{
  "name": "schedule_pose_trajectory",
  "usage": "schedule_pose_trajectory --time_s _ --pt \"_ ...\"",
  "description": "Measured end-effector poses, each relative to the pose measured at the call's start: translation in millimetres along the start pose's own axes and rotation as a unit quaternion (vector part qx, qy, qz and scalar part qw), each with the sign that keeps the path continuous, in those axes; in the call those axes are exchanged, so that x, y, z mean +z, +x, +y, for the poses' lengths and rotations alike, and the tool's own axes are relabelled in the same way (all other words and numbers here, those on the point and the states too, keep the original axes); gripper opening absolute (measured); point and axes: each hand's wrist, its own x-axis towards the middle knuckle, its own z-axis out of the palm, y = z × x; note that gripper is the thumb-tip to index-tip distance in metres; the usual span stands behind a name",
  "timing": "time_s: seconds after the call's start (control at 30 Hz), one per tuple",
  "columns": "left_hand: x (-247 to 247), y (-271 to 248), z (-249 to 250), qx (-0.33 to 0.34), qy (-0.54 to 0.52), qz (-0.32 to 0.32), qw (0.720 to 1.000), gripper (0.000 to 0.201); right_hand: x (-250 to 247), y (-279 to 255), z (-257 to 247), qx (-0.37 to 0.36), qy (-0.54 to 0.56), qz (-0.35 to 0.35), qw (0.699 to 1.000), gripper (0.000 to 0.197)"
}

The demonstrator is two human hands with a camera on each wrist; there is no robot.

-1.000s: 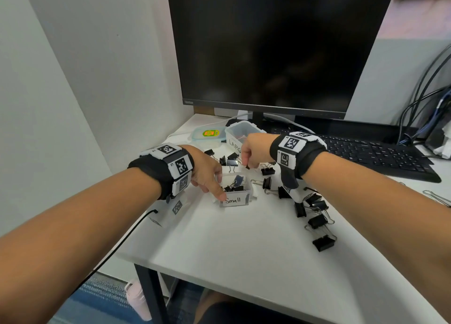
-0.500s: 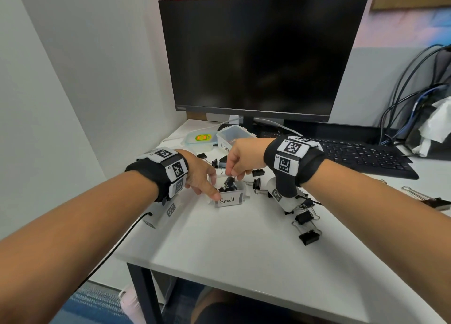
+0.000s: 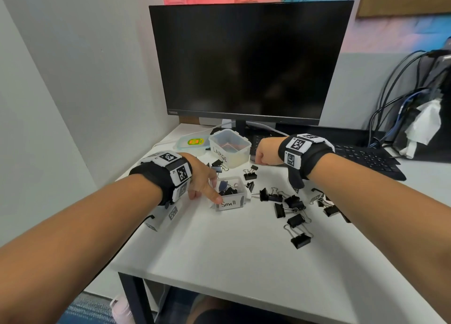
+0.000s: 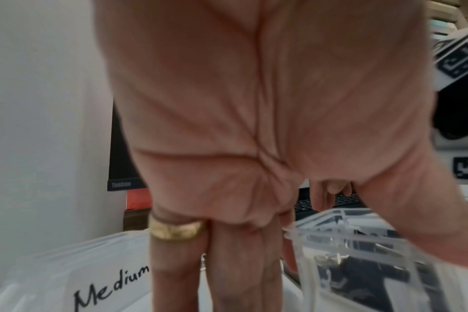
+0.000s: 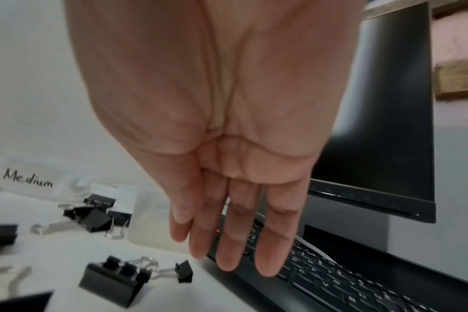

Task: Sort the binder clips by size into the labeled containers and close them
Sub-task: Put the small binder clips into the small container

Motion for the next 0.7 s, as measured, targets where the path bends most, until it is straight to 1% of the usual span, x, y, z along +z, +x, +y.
schedule_pose_trajectory --time_s 0.2,0.27,0.43,0.47,0.53,0.57,0.67,0.7 --pt "-2.9 6.5 -2.0 -0.003 -0.009 -0.019 1.000 0.061 2.2 5.9 -6.8 -0.027 -0.087 -0.065 0.994 0.044" --pt "-4.0 8.7 -1.8 -0.002 -0.014 -0.025 1.000 0.062 4.1 9.8 -7.6 -0.050 -0.104 -0.069 0.991 0.048" --pt "-6.0 10.2 0.6 -0.001 -0.009 -0.028 1.000 0.060 10.3 18.6 -7.1 -0.081 -0.128 -0.068 0.986 0.045" --pt "-6.2 10.0 1.0 0.000 -0.011 -0.030 0.999 0.059 10.9 20.0 -8.7 -0.068 -0.119 -0.080 0.987 0.044" --pt "-6.1 9.1 1.1 0.002 -0.019 -0.036 0.999 0.057 11.7 23.0 -12.3 -0.058 -0.135 -0.104 0.984 0.042" --pt "-6.0 8.9 1.2 0.003 -0.019 -0.038 0.999 0.058 11.8 24.1 -12.7 -0.055 -0.138 -0.106 0.983 0.041" --pt "-6.1 8.1 1.7 0.006 -0.014 -0.036 0.999 0.059 11.3 26.5 -9.5 -0.062 -0.128 -0.063 0.988 0.035" --pt "-6.3 7.8 2.1 0.007 -0.013 -0.036 0.999 0.059 10.6 27.5 -8.2 -0.066 -0.133 -0.062 0.987 0.034"
